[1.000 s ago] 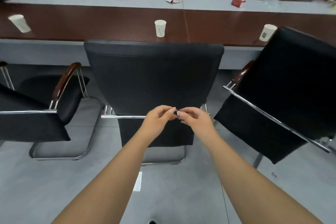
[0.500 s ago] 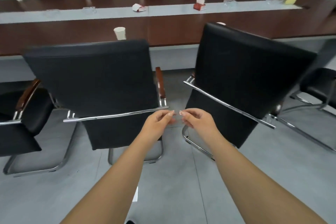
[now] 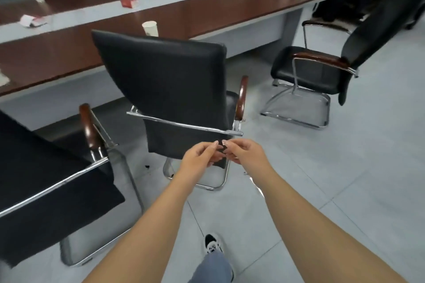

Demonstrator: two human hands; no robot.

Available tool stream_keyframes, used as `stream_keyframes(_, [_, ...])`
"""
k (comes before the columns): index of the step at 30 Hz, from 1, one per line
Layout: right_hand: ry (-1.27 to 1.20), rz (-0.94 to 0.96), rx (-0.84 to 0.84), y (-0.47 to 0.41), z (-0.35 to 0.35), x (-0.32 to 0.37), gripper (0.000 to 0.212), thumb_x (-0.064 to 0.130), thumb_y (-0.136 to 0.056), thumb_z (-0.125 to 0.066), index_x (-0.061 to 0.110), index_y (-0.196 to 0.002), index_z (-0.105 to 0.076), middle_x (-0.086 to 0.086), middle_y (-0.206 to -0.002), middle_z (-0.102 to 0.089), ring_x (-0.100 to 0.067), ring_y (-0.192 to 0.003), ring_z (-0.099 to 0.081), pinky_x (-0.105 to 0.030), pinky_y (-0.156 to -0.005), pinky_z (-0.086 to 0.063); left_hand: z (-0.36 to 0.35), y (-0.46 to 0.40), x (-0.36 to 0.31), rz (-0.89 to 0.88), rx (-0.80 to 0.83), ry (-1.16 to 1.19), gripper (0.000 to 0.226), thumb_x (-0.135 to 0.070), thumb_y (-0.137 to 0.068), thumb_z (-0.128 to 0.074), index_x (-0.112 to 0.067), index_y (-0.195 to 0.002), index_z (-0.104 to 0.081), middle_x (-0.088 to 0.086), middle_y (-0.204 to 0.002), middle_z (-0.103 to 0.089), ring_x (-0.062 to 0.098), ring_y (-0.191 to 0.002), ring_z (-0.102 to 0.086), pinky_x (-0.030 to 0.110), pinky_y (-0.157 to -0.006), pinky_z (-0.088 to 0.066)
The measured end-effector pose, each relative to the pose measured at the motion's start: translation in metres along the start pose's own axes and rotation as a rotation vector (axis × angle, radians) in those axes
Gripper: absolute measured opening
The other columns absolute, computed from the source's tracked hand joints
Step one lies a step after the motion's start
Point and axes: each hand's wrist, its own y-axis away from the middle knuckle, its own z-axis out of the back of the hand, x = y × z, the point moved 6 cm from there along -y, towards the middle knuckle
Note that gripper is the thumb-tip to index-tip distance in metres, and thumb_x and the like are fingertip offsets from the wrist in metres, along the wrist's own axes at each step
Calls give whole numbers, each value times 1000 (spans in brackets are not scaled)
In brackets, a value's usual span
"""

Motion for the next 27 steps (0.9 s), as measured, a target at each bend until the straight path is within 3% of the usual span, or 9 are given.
stream_keyframes(3, [-42, -31, -73, -27, 46, -3, 10, 14, -88, -61, 13, -80, -66, 2, -70, -64, 0, -58, -60, -8, -55, -46, -45, -37, -6, 11, 63, 35, 17, -18, -94, -51, -16, -82, -63, 0, -75, -68, 6, -70, -65, 14, -66, -50])
stream_keyframes(7, [11, -59, -151, -76, 100, 3, 14, 16, -89, -62, 17, -75, -65, 1, -69, -63, -8, -64, -57, -14, -62, -47, -94, -97, -11, 46, 132, 55, 20, -19, -95, -49, -20, -82, -63, -2, -77, -69, 14, -82, -64, 27, -83, -48])
stream_keyframes(11, [76, -96, -176, -133, 149, 21, 12, 19, -89, -61, 17, -78, -63, 1, -72, -62, -8, -65, -57, -10, -61, -47, -127, -163, -26, 70, 144, 18, 19, -23, -96, -48, -22, -85, -63, -2, -84, -70, 16, -90, -65, 29, -87, -49])
stream_keyframes(14, [59, -99, -187, -172, 178, 35, 14, 17, -89, -62, 18, -75, -62, -1, -71, -61, -8, -63, -55, -7, -57, -46, -139, -207, -44, 60, 95, 13, 17, -22, -95, -49, -22, -84, -63, 0, -84, -69, 19, -94, -64, 32, -90, -49])
stream_keyframes(21, [89, -155, -111, -259, 228, 41, 13, 23, -88, -63, 20, -75, -61, 0, -73, -63, -9, -65, -57, -12, -62, -47, -149, -276, -51, 122, -28, -78, 8, -18, -89, -58, -20, -82, -62, 4, -85, -67, 22, -92, -64, 36, -89, -51])
stream_keyframes(27, [225, -177, 145, -349, 253, 35, 18, 31, -87, -64, 21, -71, -64, 1, -72, -63, -13, -70, -57, -22, -73, -47, -158, -320, -39, 192, -282, -98, 8, -21, -87, -62, -18, -80, -62, 2, -78, -67, 17, -80, -63, 29, -78, -51])
